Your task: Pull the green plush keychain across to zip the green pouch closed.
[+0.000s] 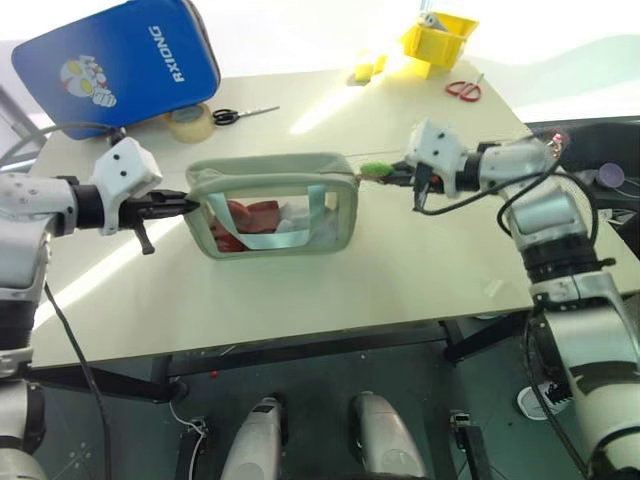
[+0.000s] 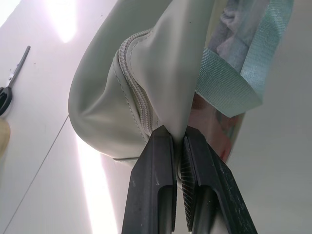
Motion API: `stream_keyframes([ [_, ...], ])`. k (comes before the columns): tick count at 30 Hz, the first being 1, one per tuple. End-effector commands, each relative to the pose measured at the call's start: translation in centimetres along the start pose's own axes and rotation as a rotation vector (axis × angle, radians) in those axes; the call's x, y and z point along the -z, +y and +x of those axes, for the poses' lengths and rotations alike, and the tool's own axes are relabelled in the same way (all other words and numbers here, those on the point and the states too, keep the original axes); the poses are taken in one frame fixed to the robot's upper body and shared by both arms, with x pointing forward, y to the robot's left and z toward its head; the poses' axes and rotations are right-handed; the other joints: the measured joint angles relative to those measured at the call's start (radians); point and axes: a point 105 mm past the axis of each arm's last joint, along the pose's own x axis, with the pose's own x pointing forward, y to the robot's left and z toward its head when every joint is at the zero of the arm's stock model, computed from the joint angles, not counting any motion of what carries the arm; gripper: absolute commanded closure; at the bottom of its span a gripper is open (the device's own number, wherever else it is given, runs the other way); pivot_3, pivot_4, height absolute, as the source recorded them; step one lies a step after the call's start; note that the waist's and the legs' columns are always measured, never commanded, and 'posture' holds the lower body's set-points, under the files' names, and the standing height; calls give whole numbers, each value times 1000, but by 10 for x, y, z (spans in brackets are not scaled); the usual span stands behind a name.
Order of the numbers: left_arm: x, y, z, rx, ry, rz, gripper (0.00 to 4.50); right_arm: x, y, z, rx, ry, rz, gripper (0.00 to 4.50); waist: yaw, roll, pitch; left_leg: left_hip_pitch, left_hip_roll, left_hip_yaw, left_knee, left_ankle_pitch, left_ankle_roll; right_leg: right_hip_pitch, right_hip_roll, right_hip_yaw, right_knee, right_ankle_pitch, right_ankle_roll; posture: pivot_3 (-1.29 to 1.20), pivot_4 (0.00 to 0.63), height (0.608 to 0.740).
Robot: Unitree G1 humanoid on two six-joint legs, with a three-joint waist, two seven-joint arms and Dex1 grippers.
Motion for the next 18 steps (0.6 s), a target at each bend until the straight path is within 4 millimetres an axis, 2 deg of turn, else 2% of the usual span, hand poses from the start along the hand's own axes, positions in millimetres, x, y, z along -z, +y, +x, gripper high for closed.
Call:
stream_keyframes([
  [1,0,6,-3,-14,18,0,4500,6,10,7,37,-22,82,4462,-1,0,0,0,0,0,0,0,0,0,0,0,0,0,0,0,150,740],
  [5,-1,6,-2,-5,19,6,4500,9,34,30,23,-46,167,4462,-2,0,0,0,0,0,0,0,0,0,0,0,0,0,0,0,150,740],
  [8,-2,7,-1,-3,19,9,4500,0,51,44,2,-88,236,4462,-1,0,0,0,0,0,0,0,0,0,0,0,0,0,0,0,150,740],
  [11,-2,7,-2,-2,22,12,4500,-7,59,47,-17,-109,247,4462,-1,0,0,0,0,0,0,0,0,0,0,0,0,0,0,0,150,740],
  [14,-1,7,-2,-3,26,13,4500,-13,52,40,-11,-123,257,4462,-1,0,0,0,0,0,0,0,0,0,0,0,0,0,0,0,150,740],
  [17,-1,8,-3,-7,28,14,4500,-18,42,27,-27,-128,250,3506,0,0,0,0,0,0,0,0,0,0,0,0,0,0,0,0,150,740],
  [18,-1,8,-3,-7,28,14,4500,-20,38,21,-35,-128,237,3005,0,0,0,0,0,0,0,0,0,0,0,0,0,0,0,0,150,740],
])
